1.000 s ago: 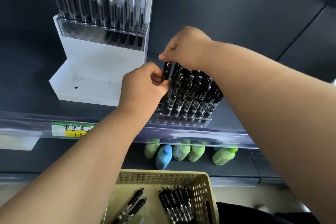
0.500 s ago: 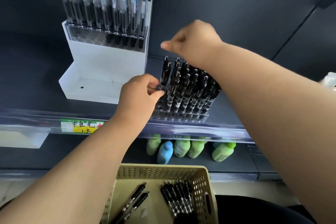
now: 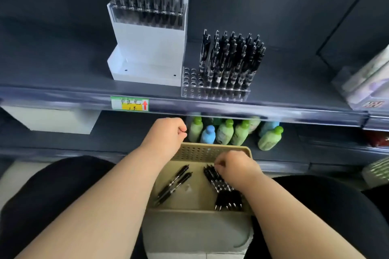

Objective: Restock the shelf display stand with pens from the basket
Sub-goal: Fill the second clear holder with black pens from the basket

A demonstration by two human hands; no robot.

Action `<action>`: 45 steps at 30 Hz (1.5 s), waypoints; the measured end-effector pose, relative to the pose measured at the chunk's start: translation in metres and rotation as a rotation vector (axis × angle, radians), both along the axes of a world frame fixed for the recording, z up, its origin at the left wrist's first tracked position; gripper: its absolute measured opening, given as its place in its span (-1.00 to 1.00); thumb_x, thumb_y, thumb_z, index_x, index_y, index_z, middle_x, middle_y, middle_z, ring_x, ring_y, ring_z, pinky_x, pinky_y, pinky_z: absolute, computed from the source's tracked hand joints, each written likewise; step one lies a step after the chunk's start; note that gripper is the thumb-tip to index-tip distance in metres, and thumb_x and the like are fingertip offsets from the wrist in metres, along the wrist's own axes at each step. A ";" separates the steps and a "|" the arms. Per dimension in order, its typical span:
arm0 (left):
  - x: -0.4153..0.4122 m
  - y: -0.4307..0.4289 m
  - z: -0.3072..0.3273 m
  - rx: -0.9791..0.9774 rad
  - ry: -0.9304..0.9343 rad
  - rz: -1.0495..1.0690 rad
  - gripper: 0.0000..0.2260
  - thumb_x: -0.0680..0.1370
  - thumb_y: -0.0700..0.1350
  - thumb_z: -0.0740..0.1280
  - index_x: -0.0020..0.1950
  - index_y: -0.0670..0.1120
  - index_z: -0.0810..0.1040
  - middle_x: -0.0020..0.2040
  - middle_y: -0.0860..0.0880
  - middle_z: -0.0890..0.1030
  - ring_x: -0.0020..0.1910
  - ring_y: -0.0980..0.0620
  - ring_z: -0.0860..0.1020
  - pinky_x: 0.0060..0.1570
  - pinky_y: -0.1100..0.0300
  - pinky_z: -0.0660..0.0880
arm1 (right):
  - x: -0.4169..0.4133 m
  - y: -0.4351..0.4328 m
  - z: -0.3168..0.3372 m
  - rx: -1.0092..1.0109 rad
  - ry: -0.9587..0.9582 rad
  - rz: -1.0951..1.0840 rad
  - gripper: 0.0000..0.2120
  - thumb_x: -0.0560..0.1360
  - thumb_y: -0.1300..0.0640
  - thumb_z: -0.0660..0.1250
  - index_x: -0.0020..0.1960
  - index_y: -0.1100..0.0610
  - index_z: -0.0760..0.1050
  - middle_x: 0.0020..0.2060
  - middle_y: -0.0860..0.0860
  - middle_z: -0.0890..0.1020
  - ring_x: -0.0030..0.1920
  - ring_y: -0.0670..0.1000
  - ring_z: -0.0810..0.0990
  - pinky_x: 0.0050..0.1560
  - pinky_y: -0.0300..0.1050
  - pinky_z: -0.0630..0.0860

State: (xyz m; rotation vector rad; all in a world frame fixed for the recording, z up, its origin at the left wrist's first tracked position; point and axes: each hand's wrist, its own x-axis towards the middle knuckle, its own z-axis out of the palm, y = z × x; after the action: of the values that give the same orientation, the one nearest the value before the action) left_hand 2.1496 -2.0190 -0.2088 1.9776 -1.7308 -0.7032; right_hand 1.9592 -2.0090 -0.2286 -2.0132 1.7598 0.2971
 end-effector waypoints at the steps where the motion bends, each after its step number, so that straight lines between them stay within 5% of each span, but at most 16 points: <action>1: 0.000 0.006 -0.006 0.044 -0.024 -0.009 -0.89 0.53 -0.16 0.32 0.02 -0.06 0.61 -0.06 0.00 0.62 -0.07 0.02 0.57 0.01 0.16 0.51 | 0.001 0.001 -0.005 0.002 -0.029 -0.051 -0.79 0.53 0.10 0.18 0.02 -0.04 0.58 -0.05 -0.01 0.61 -0.03 0.07 0.58 -0.07 -0.12 0.52; 6: -0.009 0.012 -0.035 0.317 -0.230 -0.125 -0.80 0.56 -0.16 0.25 0.13 -0.04 0.59 0.08 -0.05 0.59 0.03 -0.06 0.56 0.13 0.11 0.49 | -0.002 0.008 -0.033 0.119 0.114 -0.099 -0.77 0.49 0.22 0.19 0.06 0.09 0.56 -0.01 0.03 0.60 0.07 0.09 0.58 0.03 -0.07 0.52; 9: -0.018 0.009 -0.057 0.478 -0.329 -0.202 -0.83 0.56 -0.10 0.26 0.09 -0.03 0.59 0.02 -0.04 0.58 -0.05 -0.06 0.55 0.00 0.16 0.48 | -0.004 0.007 -0.044 0.137 0.143 -0.092 -0.76 0.52 0.19 0.18 0.11 0.13 0.54 0.07 0.02 0.59 0.14 0.06 0.55 0.10 -0.10 0.47; 16: -0.036 -0.006 -0.095 0.613 -0.358 -0.145 -0.81 0.49 -0.23 0.28 0.05 -0.10 0.60 0.07 -0.11 0.58 -0.05 -0.14 0.57 0.01 0.12 0.50 | 0.010 -0.011 -0.065 0.208 0.088 -0.079 -0.75 0.48 0.23 0.20 0.12 0.18 0.54 0.09 0.10 0.59 0.11 0.14 0.57 0.09 -0.06 0.50; 19: -0.043 0.000 -0.118 0.642 -0.288 -0.075 -0.75 0.52 -0.24 0.19 0.14 -0.14 0.56 0.13 -0.15 0.57 0.06 -0.18 0.56 0.06 0.07 0.48 | 0.022 -0.010 -0.080 0.261 0.069 -0.055 -0.76 0.50 0.16 0.24 0.14 0.14 0.53 0.13 0.09 0.57 0.13 0.13 0.55 0.12 -0.06 0.49; 22: -0.046 0.007 -0.130 0.638 -0.348 -0.217 -0.68 0.63 -0.18 0.07 0.32 -0.24 0.43 0.29 -0.20 0.48 0.27 -0.17 0.45 0.13 0.10 0.40 | 0.029 -0.011 -0.094 0.304 0.094 -0.023 -0.74 0.55 0.13 0.21 0.21 0.10 0.47 0.18 0.06 0.54 0.20 0.10 0.52 0.14 -0.04 0.45; 26: -0.050 0.010 -0.147 0.693 -0.331 -0.151 -0.71 0.59 -0.24 0.15 0.30 -0.18 0.44 0.24 -0.18 0.50 0.20 -0.15 0.50 0.14 0.04 0.45 | 0.039 -0.014 -0.103 0.263 0.186 0.076 -0.72 0.56 0.18 0.17 0.25 0.08 0.44 0.21 0.06 0.54 0.22 0.10 0.52 0.12 -0.05 0.45; 31: -0.047 0.003 -0.150 0.676 -0.374 -0.106 -0.52 0.53 -0.31 0.22 0.43 -0.17 0.19 0.36 -0.18 0.30 0.30 -0.18 0.40 0.20 -0.01 0.40 | 0.050 -0.020 -0.109 0.181 0.219 0.128 -0.69 0.56 0.25 0.10 0.26 0.10 0.44 0.21 0.06 0.55 0.21 0.10 0.54 0.10 -0.08 0.46; 35: -0.042 0.006 -0.153 0.669 -0.441 -0.105 -0.60 0.56 -0.31 0.14 0.41 -0.21 0.21 0.33 -0.18 0.32 0.26 -0.17 0.44 0.14 0.00 0.45 | 0.053 -0.016 -0.109 0.212 0.222 0.069 -0.70 0.54 0.25 0.14 0.24 0.11 0.45 0.19 0.05 0.56 0.19 0.10 0.55 0.09 -0.08 0.47; 39: -0.034 0.014 -0.146 0.664 -0.522 -0.183 -0.63 0.58 -0.32 0.08 0.40 -0.22 0.30 0.33 -0.18 0.38 0.28 -0.15 0.43 0.17 0.01 0.43 | 0.053 -0.010 -0.099 0.179 0.148 -0.043 -0.64 0.55 0.22 0.12 0.34 0.16 0.32 0.20 0.05 0.55 0.19 0.11 0.54 0.07 -0.07 0.46; 45: -0.038 0.016 -0.119 0.512 -0.170 0.074 -0.74 0.55 -0.10 0.17 0.24 -0.10 0.37 0.20 -0.13 0.51 0.19 -0.16 0.49 0.11 0.03 0.44 | 0.052 0.001 -0.072 0.025 -0.267 -0.298 -0.73 0.52 0.07 0.17 0.18 0.15 0.29 0.02 0.12 0.58 0.04 0.20 0.57 -0.04 -0.01 0.48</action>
State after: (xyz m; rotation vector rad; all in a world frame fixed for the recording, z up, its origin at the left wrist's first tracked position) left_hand 2.1116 -2.0026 -0.3282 2.4895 -1.6779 -1.0626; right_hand 2.0112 -2.0080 -0.3002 -1.6539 1.8370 -0.0431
